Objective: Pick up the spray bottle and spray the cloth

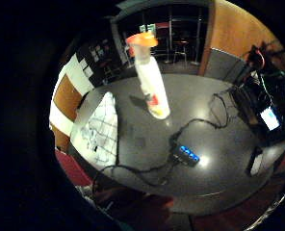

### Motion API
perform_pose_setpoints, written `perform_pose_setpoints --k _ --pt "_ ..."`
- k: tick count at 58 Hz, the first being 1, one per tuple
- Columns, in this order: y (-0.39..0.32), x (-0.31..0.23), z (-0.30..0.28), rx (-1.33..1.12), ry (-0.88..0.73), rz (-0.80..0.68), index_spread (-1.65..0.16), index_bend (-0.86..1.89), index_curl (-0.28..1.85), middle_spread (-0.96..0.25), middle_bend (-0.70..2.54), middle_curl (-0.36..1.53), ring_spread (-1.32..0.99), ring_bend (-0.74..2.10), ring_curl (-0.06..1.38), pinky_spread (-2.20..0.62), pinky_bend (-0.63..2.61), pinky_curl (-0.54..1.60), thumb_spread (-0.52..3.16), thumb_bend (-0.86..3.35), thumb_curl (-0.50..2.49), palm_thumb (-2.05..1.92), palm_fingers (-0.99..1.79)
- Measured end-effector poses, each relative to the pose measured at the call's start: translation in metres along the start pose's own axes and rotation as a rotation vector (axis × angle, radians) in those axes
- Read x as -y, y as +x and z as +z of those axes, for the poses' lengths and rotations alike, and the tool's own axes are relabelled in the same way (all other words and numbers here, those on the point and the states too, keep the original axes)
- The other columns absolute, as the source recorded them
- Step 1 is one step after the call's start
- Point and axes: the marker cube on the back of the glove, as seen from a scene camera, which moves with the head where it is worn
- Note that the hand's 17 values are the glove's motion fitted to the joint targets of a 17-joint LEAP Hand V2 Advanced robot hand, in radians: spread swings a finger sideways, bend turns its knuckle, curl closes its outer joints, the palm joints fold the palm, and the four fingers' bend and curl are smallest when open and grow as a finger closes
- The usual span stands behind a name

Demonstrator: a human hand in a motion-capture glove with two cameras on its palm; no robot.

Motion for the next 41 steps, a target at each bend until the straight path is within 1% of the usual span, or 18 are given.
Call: perform_pose_setpoints --k 10,22,41 --pt "0.035 0.017 -0.004 0.098 0.061 0.112 -0.36 0.11 0.23 -0.08 0.22 0.31 -0.12 0.29 0.25 0.10 0.36 0.32 1.00 -0.03 0.37 0.66 0.19" --pt "0.061 0.036 0.019 0.275 0.085 0.242 -0.35 0.09 0.20 -0.08 0.20 0.32 -0.13 0.34 0.28 0.09 0.42 0.35 0.99 -0.03 0.37 0.64 0.13" --pt "0.084 0.071 0.068 0.428 0.040 0.373 -0.36 0.11 0.18 -0.08 0.19 0.31 -0.14 0.41 0.30 0.07 0.51 0.37 0.95 -0.04 0.36 0.60 0.06"
